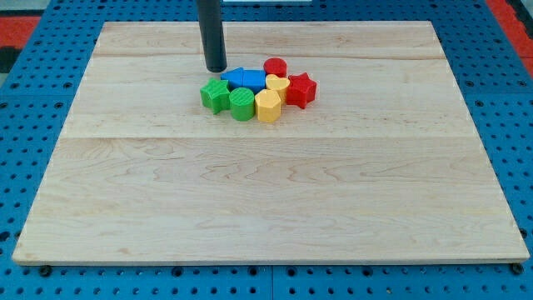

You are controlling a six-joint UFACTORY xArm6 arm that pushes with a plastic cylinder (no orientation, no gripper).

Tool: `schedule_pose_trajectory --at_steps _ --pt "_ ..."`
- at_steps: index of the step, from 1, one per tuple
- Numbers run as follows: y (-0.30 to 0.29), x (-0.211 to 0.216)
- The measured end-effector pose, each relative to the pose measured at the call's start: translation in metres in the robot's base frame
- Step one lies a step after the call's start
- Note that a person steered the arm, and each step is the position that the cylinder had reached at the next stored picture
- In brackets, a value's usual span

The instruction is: Move your arm to the bottom of the green circle

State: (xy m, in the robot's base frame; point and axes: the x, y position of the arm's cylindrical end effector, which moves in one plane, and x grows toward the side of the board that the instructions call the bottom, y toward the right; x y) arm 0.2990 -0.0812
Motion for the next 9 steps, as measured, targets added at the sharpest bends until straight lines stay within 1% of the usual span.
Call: schedule_pose_trajectory --at_steps 1,3,4,5,6,7,8,9 --pt "0.007 -0.023" --pt "0.125 -0.038" --pt "0.162 -0.029" --pt "0.168 0.066" --pt "0.172 0.102" --pt "0.185 0.151" --pt "0.186 0.205" --pt "0.156 0.223"
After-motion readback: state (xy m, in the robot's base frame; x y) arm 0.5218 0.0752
